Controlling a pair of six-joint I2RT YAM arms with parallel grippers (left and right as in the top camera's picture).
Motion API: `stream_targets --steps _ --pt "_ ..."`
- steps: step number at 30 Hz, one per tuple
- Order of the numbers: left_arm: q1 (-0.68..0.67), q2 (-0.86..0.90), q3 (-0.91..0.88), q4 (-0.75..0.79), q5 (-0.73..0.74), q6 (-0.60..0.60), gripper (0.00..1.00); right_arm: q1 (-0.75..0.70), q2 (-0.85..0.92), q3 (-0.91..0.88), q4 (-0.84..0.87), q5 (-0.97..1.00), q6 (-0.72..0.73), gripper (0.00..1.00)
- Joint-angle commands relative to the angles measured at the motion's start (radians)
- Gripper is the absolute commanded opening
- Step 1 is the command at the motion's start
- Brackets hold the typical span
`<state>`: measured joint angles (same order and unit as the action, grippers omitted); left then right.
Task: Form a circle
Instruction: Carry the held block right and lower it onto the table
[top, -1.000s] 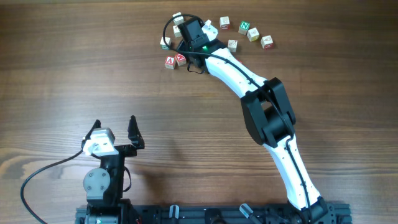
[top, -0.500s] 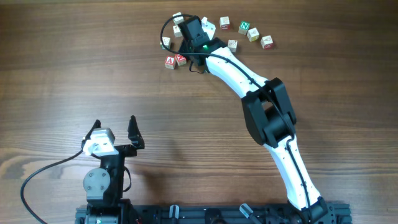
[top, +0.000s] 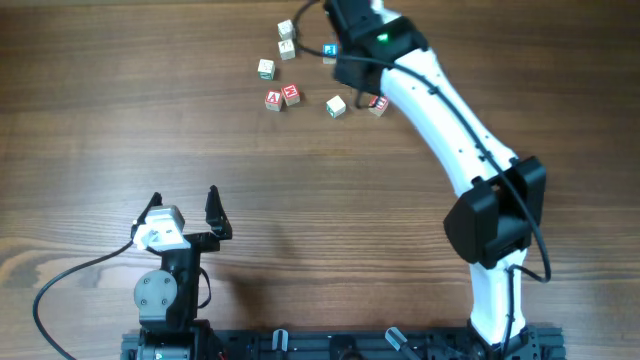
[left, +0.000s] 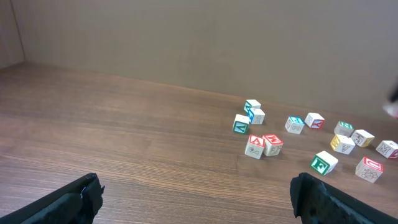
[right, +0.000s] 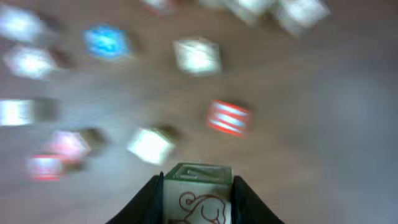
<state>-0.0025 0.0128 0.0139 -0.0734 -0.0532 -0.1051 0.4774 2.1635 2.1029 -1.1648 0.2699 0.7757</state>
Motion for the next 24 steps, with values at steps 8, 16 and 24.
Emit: stream_targets --steps 8,16,24 --pt "0.008 -0.01 -0.008 0.004 0.012 0.023 1.0 -0.317 -0.001 -0.002 -0.286 0.037 0.069 0.3" --pt "0.008 -0.01 -0.008 0.004 0.012 0.023 1.0 -0.5 0.0 -0.223 -0.221 -0.006 0.053 0.3" --pt "0.008 -0.01 -0.008 0.004 0.012 0.023 1.0 -0.554 0.0 -0.331 -0.148 -0.039 -0.005 0.31"
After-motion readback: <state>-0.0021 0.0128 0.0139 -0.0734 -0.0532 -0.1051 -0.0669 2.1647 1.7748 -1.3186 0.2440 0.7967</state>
